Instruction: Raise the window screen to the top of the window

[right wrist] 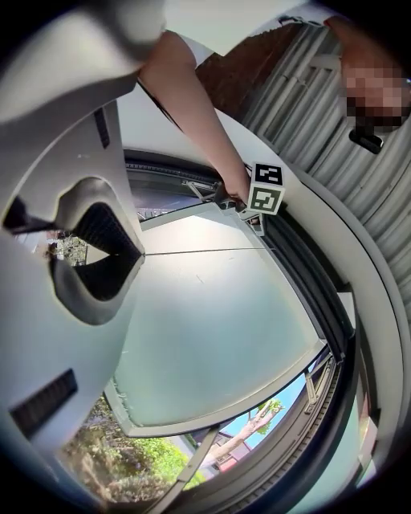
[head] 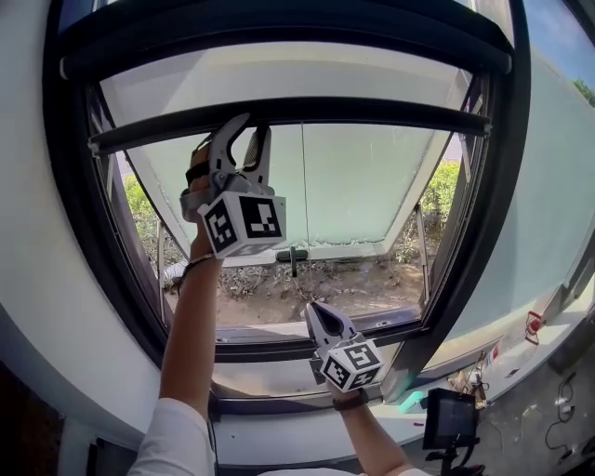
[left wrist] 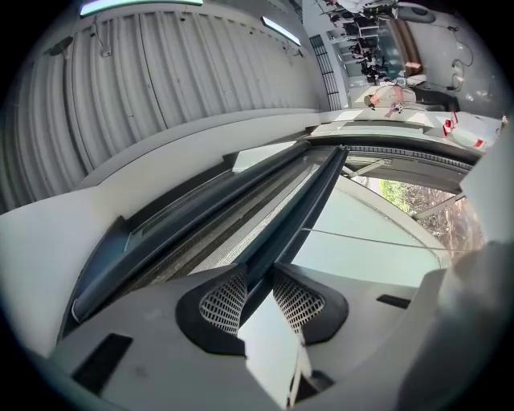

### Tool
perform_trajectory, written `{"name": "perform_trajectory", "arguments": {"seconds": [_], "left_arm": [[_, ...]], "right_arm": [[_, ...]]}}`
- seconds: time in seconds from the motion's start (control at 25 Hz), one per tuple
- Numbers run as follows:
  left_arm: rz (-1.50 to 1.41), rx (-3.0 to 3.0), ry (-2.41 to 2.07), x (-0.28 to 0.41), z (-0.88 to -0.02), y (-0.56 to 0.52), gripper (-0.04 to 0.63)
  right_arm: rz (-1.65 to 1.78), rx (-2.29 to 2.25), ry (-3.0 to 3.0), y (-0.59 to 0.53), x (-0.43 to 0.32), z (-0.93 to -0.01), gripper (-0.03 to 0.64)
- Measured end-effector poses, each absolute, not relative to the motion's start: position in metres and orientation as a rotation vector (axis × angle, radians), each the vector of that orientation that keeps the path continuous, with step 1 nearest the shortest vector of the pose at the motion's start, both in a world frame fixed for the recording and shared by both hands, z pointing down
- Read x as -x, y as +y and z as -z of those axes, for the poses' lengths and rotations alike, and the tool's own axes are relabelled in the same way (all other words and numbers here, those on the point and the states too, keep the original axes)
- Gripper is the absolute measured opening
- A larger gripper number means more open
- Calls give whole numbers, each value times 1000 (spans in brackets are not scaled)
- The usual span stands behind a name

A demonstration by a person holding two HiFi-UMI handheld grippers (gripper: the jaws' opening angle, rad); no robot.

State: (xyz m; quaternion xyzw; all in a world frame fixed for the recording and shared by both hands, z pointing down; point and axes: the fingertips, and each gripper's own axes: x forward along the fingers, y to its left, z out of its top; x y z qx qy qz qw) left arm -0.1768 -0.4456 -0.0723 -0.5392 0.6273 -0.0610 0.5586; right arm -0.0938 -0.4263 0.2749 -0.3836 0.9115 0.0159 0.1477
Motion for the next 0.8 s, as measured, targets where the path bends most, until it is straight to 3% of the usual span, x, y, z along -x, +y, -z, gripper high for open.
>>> {"name": "perform_trajectory", "arguments": {"seconds": [0.8], "left_arm": [[160,1281,1492,180,178,-447,81]], "right_arm": [[-282,1051,2549,-416,76,-166,2]]}}
